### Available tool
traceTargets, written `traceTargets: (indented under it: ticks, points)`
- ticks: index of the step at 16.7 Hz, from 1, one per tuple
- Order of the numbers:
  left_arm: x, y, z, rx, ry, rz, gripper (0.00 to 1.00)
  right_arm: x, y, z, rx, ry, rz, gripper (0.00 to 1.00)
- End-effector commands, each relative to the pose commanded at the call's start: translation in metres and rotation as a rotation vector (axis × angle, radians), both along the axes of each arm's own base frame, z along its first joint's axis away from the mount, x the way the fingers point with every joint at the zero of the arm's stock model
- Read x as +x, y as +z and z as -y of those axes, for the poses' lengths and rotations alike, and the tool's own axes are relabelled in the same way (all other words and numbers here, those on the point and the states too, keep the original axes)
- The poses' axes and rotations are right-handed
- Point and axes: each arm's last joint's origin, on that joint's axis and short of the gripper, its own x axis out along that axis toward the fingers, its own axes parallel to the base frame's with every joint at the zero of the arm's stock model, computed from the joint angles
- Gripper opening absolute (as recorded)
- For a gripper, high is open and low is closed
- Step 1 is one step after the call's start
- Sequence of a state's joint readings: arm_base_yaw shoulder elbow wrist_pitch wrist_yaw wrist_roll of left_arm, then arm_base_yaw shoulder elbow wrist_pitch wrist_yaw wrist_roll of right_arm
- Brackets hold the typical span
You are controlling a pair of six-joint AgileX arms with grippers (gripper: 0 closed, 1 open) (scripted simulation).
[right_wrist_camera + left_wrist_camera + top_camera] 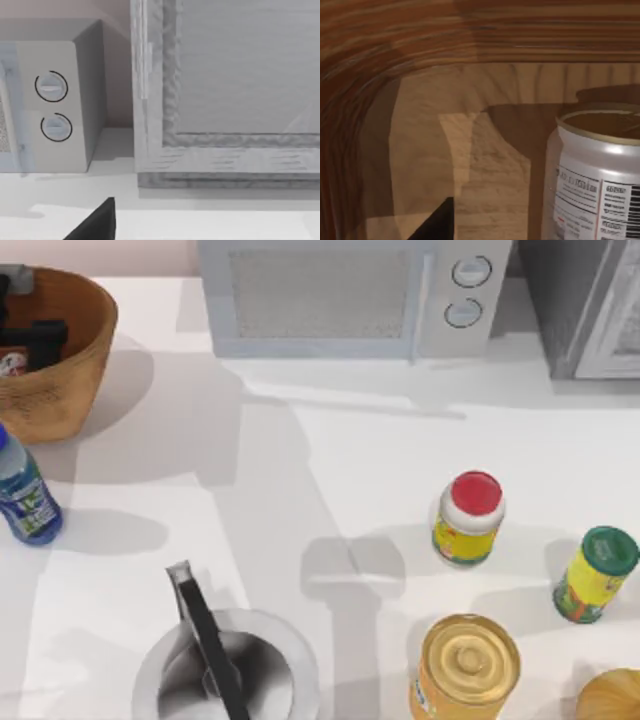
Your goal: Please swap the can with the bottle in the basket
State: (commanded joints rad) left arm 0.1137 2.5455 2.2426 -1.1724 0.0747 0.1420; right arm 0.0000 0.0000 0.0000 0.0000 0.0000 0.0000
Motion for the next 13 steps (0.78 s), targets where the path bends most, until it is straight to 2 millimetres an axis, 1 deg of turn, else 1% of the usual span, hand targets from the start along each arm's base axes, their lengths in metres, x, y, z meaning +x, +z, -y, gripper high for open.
traceTargets:
  ticks: [9,10,13]
  points:
    - [0.0000,0.0000,0.0000,0.000,0.000,0.000,0.02,0.0000,0.0000,0.0000,0.000,0.000,0.000,1.00]
    - [0.0000,0.0000,0.0000,0.000,0.000,0.000,0.00,0.0000,0.0000,0.0000,0.000,0.000,0.000,1.00]
    - [0.0000,0.0000,0.0000,0.000,0.000,0.000,0.00,0.0000,0.0000,0.0000,0.000,0.000,0.000,1.00]
